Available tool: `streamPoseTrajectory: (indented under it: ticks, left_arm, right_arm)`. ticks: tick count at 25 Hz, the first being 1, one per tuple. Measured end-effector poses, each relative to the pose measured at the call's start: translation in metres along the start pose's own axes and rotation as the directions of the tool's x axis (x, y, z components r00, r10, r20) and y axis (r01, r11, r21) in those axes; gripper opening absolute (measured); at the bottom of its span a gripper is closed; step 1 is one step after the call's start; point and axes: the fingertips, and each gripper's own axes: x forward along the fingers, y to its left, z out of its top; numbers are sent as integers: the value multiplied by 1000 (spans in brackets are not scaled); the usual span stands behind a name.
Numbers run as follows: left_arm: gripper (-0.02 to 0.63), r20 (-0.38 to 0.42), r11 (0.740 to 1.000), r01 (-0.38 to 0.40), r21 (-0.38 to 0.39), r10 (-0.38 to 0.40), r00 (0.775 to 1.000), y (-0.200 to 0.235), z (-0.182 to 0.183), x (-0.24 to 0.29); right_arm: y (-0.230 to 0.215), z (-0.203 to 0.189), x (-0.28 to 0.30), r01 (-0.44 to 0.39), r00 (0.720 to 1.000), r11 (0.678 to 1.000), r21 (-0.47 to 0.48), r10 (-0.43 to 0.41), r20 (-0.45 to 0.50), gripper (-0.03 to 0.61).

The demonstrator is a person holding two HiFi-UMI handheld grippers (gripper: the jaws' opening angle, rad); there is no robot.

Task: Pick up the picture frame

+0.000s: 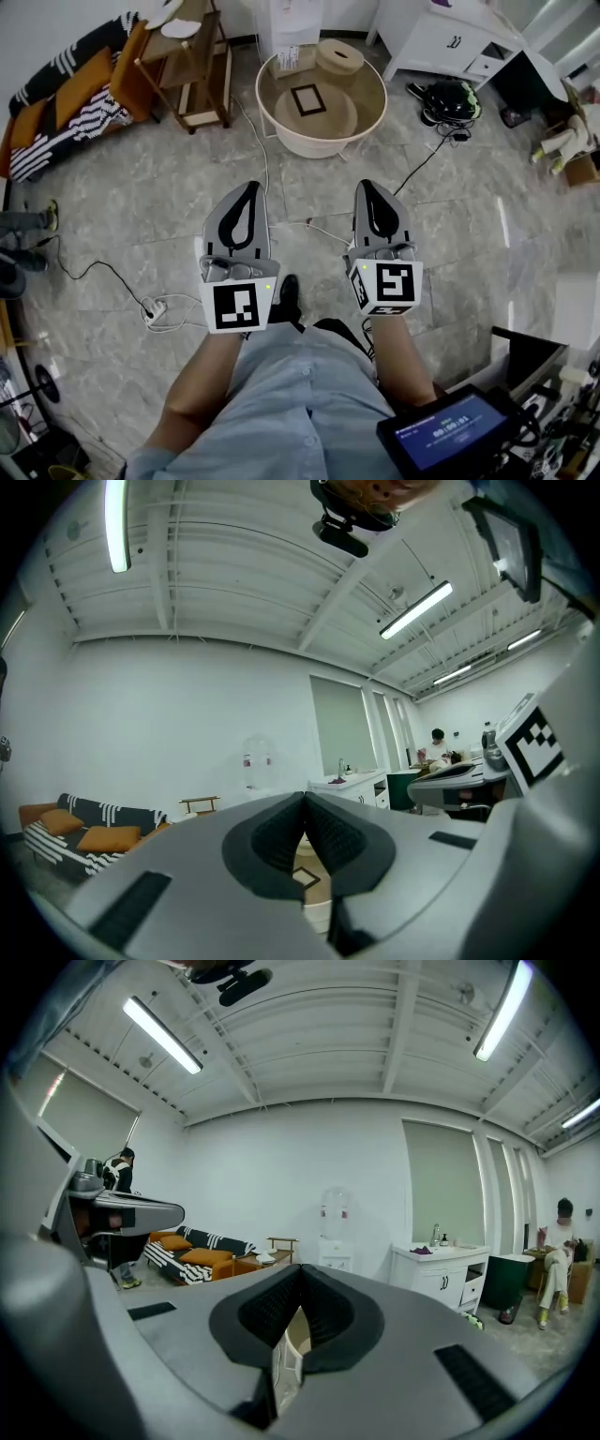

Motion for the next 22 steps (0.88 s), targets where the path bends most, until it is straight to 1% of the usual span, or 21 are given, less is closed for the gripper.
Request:
streamPoseTrajectory:
  ticks: [6,9,13,17,22]
  left_arm:
    - [11,12,999,40,-9,-40,999,11,4,42]
    - [11,2,998,53,-21,-53,999,14,-3,59]
    - [11,-6,997,75,-11,-75,997,12,-12,87]
    - [11,-18,996,89,7,-89,996,6,-15,128]
    - [11,-33,996,90,18,-89,995,6,-14,194]
  right_arm:
    - [-15,18,34,34,999,999,-7,-34,15,14]
    - [-24,17,44,53,999,999,-8,-53,12,14]
    - [-41,8,63,68,998,998,-3,-68,1,14]
    - [-68,5,94,78,997,997,16,-78,-1,14]
    - [-105,8,145,75,997,997,34,-75,-6,14]
